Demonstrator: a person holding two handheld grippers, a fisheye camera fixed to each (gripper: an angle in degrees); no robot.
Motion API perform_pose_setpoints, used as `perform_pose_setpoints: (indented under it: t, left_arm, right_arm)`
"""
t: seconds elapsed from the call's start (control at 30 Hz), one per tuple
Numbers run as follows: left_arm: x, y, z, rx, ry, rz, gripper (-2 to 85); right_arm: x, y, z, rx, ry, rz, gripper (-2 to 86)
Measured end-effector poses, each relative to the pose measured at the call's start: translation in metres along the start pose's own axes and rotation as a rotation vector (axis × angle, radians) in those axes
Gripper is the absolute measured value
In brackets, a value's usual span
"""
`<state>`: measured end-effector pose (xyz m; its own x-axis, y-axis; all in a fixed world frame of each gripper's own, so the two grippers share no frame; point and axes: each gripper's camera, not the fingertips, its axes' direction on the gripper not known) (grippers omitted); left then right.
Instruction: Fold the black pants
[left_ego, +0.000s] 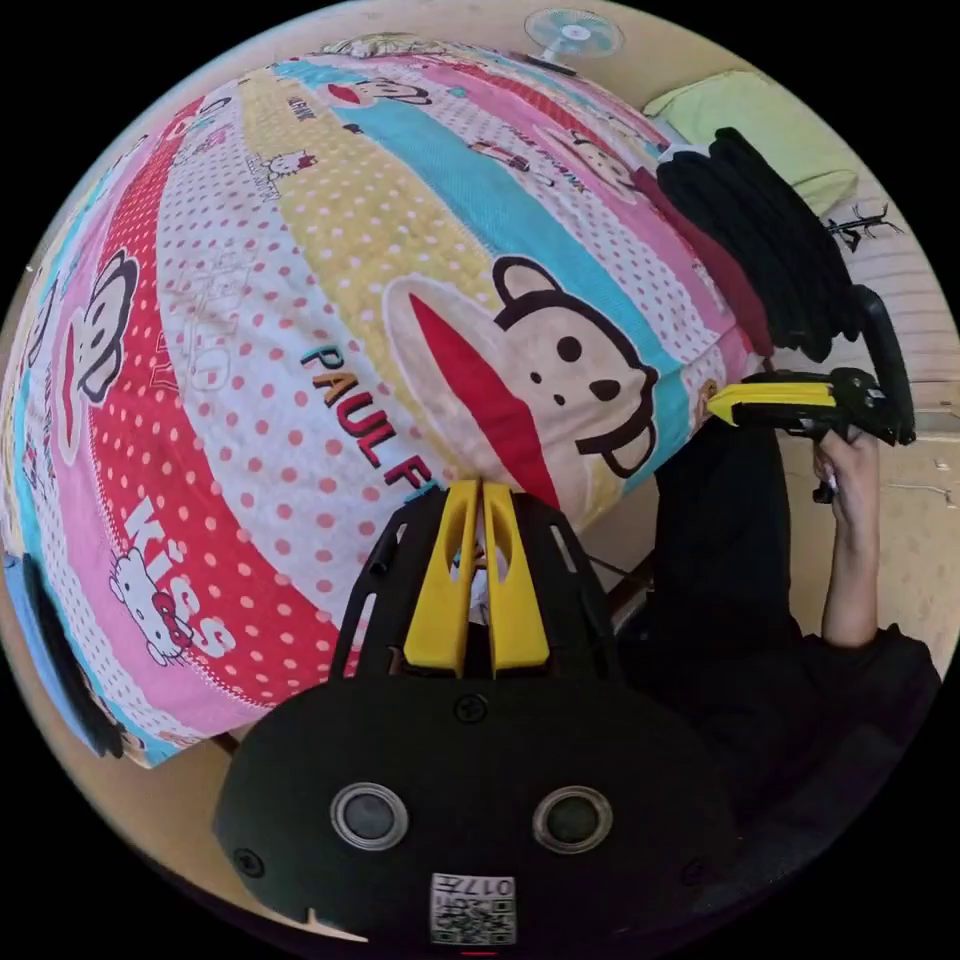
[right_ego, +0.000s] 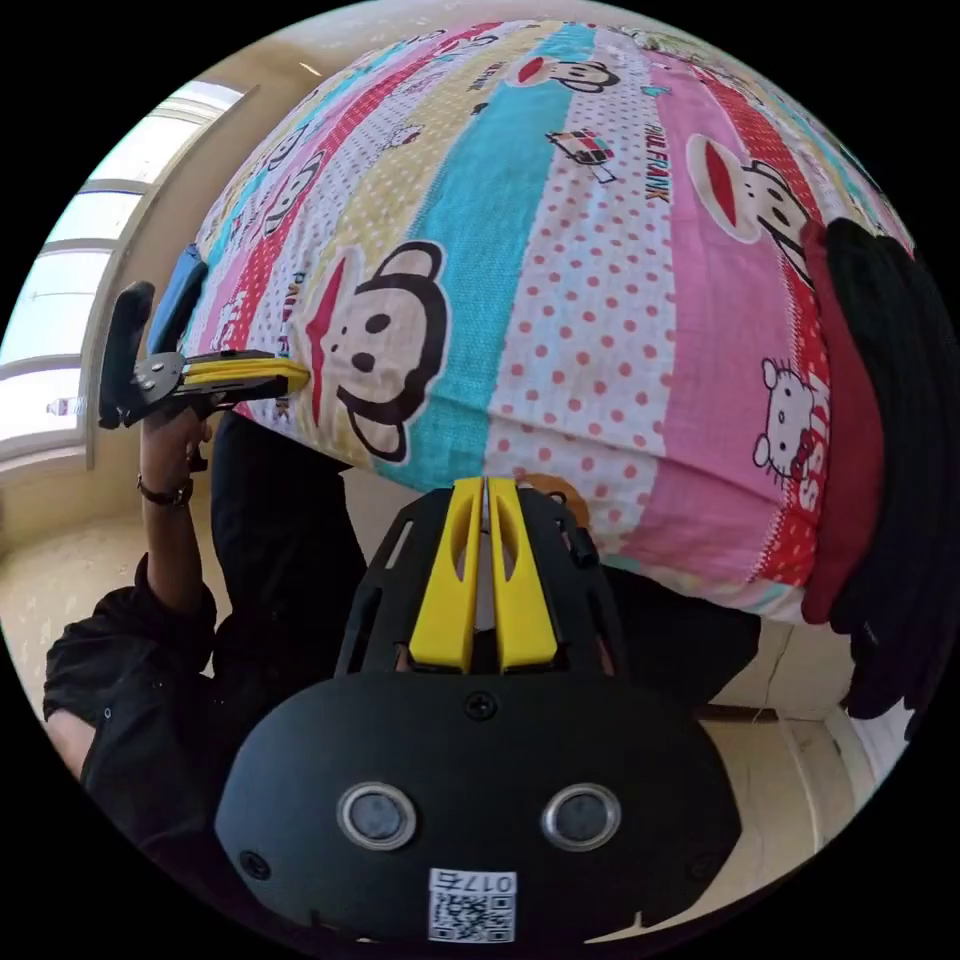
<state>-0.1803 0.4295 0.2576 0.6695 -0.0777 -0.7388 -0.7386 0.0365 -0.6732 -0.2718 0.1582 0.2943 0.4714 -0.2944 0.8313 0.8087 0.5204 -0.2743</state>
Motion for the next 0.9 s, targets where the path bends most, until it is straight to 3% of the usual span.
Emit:
perform_pose_setpoints:
  t: [0.07,0.17,0.27,0.37,0.47,0.63,0.77,0.9]
  left_arm:
    - [0.031,-0.022,0.01,-0.107,-0.122,0.038,-1.0]
    - [0.059,-0.037,0.026,-0.179,-0.232,0.09,-0.9]
    - [0.069,-0.042,0.038,-0.187,-0.246,0.086,-1.0]
    - [0.062,-0.041,0.044,-0.158,-0.172,0.031,-1.0]
    - [0.048,-0.035,0.05,-0.107,-0.069,-0.053,-1.0]
    - [0.05,-0.032,0.061,-0.091,-0.054,-0.098,-1.0]
    - [0.06,-0.028,0.068,-0.077,-0.112,-0.109,-1.0]
    - [0.051,-0.018,0.072,-0.044,-0.066,-0.166,-1.0]
  right_arm:
    - [0.014,0.011,0.011,-0.031,0.03,0.073,1.7]
    - [0.026,0.016,0.05,-0.263,0.092,0.145,1.7]
    - [0.007,0.02,0.091,-0.411,0.258,0.104,1.4]
    - [-0.023,0.033,0.105,-0.402,0.444,0.021,0.9]
    - [-0.042,0.058,0.082,-0.287,0.544,-0.012,0.6]
    - [-0.023,0.136,-0.016,0.013,0.497,0.047,0.5]
    - [0.045,0.257,-0.122,0.409,0.537,0.379,0.9]
    - [0.133,0.388,-0.185,0.759,0.375,0.626,2.1]
